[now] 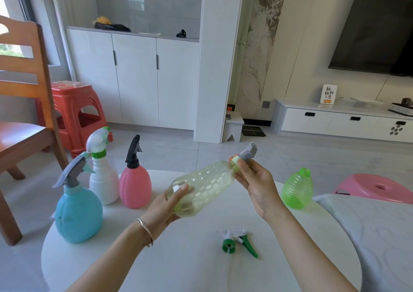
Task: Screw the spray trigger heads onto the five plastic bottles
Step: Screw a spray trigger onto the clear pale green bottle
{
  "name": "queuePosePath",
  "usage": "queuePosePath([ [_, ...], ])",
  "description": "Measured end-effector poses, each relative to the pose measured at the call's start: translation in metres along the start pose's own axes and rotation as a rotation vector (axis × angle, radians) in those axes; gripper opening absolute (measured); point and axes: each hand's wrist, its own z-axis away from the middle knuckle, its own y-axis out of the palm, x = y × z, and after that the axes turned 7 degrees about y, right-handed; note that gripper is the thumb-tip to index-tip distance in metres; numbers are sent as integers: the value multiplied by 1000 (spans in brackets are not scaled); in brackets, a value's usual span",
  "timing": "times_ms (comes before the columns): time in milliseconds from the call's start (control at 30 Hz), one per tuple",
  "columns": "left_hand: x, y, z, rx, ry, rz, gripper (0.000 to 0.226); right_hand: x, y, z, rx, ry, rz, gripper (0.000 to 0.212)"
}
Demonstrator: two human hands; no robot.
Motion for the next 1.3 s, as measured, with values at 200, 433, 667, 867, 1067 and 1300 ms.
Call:
queuePosePath([
  [200, 0, -9, 1, 24, -331, 215, 67, 13, 1, 4, 317, 100, 53, 34],
  [433, -6, -9, 2, 168, -353, 193, 70, 11, 4, 4, 252, 84, -26, 20],
  [667, -10, 4, 0, 35, -58, 18, 77, 3, 8, -2, -16, -48, -17, 36],
  [867, -12, -9, 4, 5, -237, 191, 64, 4, 6, -2, 216, 49, -1, 29],
  [1067, -10, -10, 7, 124, -411, 287, 68, 5, 8, -5, 287, 48, 16, 31],
  [1300, -13, -1, 5, 7, -65, 103, 69, -4, 11, -5, -7, -21, 20, 34],
])
